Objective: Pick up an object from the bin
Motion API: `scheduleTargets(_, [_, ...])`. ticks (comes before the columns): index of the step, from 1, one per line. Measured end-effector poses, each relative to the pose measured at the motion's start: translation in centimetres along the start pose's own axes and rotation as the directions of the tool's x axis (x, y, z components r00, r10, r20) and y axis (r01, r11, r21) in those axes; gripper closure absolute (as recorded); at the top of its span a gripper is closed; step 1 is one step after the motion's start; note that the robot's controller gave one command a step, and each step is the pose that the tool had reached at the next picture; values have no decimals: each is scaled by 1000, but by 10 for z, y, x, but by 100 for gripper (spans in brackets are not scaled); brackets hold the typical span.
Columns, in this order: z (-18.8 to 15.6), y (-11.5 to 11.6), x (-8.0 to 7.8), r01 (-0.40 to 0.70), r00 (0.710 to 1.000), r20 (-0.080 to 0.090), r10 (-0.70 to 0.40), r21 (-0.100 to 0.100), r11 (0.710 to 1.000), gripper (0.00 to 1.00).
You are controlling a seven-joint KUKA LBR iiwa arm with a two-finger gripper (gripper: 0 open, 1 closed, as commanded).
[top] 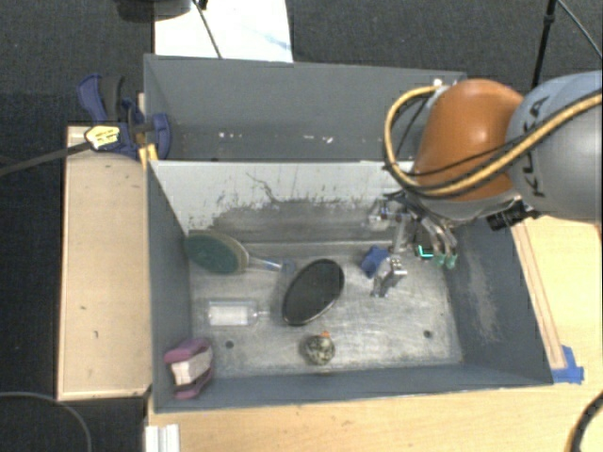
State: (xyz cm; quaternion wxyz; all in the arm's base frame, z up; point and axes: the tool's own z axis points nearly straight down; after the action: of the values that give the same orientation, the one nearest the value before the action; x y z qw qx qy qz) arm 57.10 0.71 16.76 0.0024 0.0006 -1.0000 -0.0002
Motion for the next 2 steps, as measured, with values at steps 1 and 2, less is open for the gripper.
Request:
scheduleTargets(1, [96, 10, -11, 12, 1000, 15, -12, 0, 1000, 0])
scheduleTargets(2, [94, 103, -9, 321, 947, 14, -321, 3, 947, 0])
